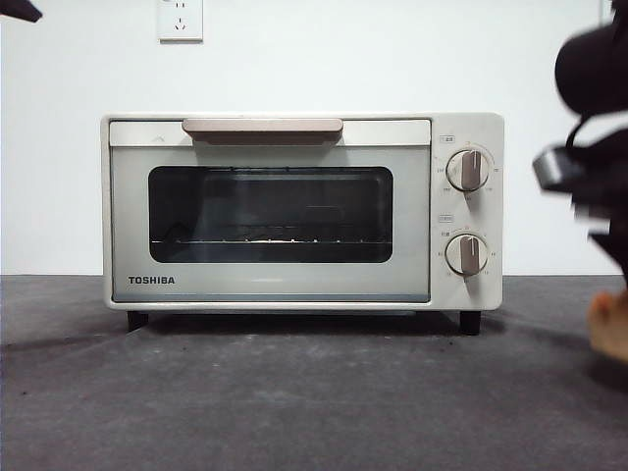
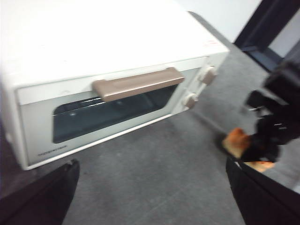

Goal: The left arm flap open the oven, the right arm pick bread and place it into oven, the left arm flap close the oven

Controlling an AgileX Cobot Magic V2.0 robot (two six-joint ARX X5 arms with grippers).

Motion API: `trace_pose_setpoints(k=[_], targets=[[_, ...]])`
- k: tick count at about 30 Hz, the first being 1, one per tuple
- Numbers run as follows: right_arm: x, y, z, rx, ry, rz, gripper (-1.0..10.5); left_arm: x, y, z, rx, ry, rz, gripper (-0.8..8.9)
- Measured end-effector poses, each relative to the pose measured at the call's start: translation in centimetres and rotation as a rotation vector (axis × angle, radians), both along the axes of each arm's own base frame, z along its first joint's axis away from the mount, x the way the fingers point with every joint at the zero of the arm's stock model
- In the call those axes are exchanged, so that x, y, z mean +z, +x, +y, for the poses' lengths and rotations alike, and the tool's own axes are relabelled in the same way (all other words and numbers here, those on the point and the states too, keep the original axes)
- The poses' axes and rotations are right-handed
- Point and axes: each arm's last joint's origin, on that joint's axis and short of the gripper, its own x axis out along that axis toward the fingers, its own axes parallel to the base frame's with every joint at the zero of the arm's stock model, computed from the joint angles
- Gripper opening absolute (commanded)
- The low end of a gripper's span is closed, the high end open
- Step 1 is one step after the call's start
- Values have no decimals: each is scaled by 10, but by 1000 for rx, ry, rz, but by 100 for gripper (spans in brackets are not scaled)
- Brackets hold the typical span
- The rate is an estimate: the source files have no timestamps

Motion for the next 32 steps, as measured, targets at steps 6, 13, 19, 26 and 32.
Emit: trace_pose_setpoints(k=[6, 13, 19, 26, 32], targets=[[32, -22, -6, -8, 90, -87, 161, -6, 11, -3, 21, 12, 52, 491], [63, -50, -16, -21, 158, -241, 161, -7, 23, -10, 13, 17, 99, 491], [82, -74, -23, -4, 291, -337, 161, 10, 33, -17, -6, 11, 87, 407], [104, -99, -30, 21, 437, -523, 161, 24, 64, -40, -82, 88, 182, 44], [119, -126, -38, 27, 562, -661, 161, 20, 101, -68, -166, 196, 225, 8]])
